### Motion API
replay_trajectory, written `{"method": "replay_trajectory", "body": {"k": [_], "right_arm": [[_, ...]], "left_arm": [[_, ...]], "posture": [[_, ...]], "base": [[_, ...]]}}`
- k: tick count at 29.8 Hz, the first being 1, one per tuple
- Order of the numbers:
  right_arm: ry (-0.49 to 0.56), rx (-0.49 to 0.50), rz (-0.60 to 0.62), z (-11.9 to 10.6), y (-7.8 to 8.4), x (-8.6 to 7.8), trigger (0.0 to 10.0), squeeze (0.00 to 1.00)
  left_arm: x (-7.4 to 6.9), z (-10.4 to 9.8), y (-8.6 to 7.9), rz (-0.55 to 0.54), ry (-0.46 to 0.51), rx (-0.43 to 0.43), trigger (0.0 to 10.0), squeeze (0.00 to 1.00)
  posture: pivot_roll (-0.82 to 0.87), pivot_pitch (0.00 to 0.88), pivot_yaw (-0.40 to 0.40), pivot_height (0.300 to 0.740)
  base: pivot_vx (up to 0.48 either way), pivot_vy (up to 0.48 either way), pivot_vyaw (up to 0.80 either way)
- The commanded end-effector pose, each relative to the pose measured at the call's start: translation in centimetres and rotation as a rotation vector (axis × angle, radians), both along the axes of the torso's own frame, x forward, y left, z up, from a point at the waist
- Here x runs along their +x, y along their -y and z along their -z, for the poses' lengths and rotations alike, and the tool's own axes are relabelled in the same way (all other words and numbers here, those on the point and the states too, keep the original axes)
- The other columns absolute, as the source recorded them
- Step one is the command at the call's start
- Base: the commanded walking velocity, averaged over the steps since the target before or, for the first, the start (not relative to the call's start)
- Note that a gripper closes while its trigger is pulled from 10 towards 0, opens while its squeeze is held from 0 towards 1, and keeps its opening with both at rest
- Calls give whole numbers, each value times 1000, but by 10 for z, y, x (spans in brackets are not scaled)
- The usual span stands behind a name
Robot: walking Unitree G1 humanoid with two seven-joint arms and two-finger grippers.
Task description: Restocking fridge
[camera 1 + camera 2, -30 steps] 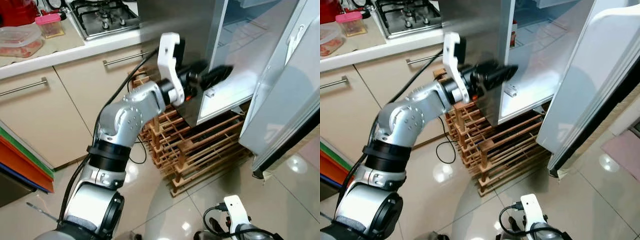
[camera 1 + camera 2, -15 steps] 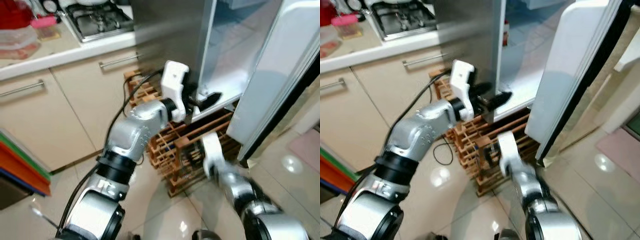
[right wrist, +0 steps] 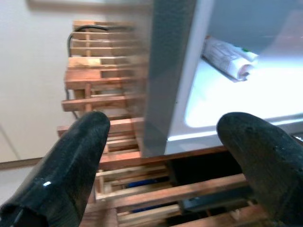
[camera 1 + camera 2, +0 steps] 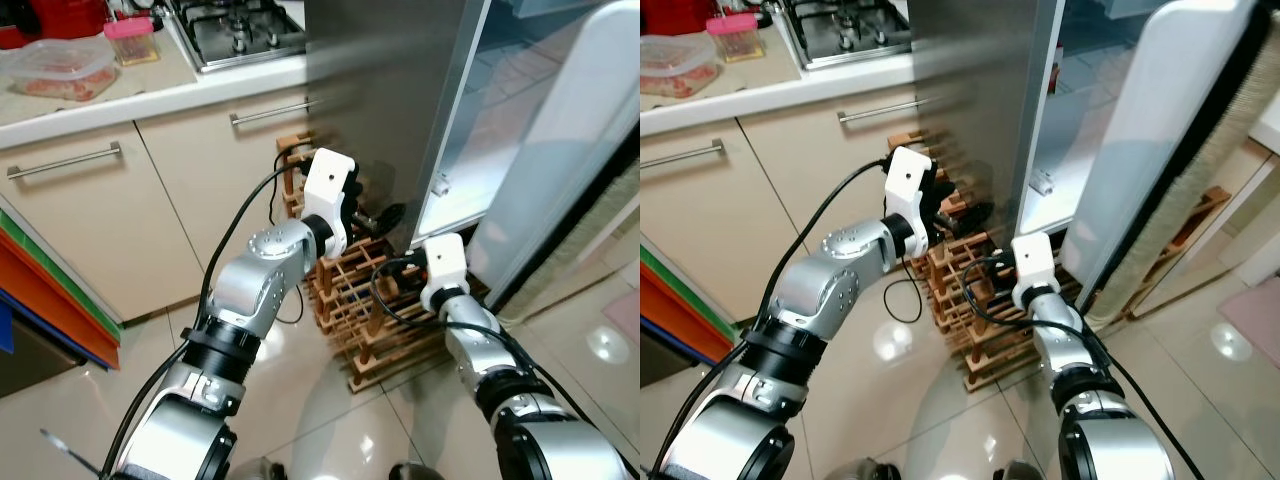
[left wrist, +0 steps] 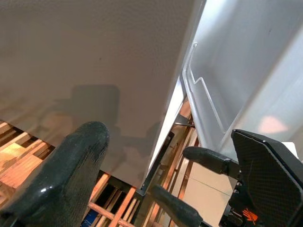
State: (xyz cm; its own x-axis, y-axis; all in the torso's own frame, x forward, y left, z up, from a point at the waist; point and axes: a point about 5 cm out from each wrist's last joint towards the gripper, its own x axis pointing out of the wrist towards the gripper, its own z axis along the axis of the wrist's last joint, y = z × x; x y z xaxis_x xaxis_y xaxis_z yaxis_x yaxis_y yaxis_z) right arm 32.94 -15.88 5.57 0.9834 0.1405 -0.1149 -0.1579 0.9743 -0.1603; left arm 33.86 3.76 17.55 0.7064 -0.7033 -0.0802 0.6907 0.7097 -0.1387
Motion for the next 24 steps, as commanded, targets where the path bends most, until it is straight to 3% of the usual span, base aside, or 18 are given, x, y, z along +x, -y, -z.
{"method": "replay_trajectory", "body": {"k": [1,11,13,15,20,24], "right_arm": [[63,-29,85,-7,15,1,10000,0],[74,-119,236,-1,47,-11,10000,0],[47,-174,308,7,68,-22,10000,0],[40,-186,328,9,74,-26,10000,0],[-21,-250,437,18,113,-47,10000,0],[-72,-309,552,20,154,-69,10000,0]], "left_arm": [[2,4,-3,-14,-2,22,10000,0],[1,5,-5,-19,-4,17,10000,0],[1,11,-11,-34,-12,34,10000,0],[2,14,-14,-50,-9,45,10000,0],[9,21,-39,-214,-15,56,10000,0],[13,43,-67,-395,31,217,10000,0]], "posture": [[-119,27,37,740],[-120,28,34,740],[-121,31,35,740],[-122,33,36,740],[-121,40,37,740],[-120,43,41,740]], "base": [[0,0,0],[0,0,0],[0,0,0],[0,0,0],[0,0,0],[0,0,0]]}}
